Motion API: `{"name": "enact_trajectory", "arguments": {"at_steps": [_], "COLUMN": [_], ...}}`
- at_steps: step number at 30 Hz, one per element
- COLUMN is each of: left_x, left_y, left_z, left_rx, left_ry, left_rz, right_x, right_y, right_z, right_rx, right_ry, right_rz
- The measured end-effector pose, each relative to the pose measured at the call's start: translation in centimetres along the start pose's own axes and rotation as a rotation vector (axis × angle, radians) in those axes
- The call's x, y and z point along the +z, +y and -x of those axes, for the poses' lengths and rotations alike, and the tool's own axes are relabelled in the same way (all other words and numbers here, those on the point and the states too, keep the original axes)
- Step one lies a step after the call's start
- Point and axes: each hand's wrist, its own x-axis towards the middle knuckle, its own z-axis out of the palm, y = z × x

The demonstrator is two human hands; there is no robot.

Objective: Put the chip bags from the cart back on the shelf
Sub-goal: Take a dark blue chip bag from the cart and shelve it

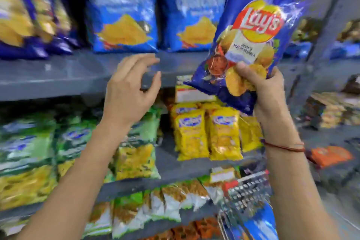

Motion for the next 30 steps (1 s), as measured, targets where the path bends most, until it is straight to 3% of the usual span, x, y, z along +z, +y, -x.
{"name": "enact_trajectory", "arguments": {"at_steps": [5,11,21,30], "left_x": [-6.9,-12.4,-13.2,-12.8], "left_y": [-6.7,-12.6,-13.4,-13.5], "left_z": [-0.4,1.4,2.3,2.4], "left_rx": [-0.136,-0.368,-0.331,-0.354], "left_ry": [0.051,-0.067,-0.047,0.02], "left_rz": [-0.26,-0.522,-0.595,-0.604], "right_x": [9.5,20.1,34.0,37.8], "right_y": [0.7,3.7,7.2,10.4], "right_z": [-2.3,-3.8,-4.6,-4.0], "right_rx": [-0.029,0.008,0.011,0.141], "right_ry": [-0.195,-0.344,-0.531,-0.685], "right_rz": [-0.087,-0.101,-0.046,0.067]}}
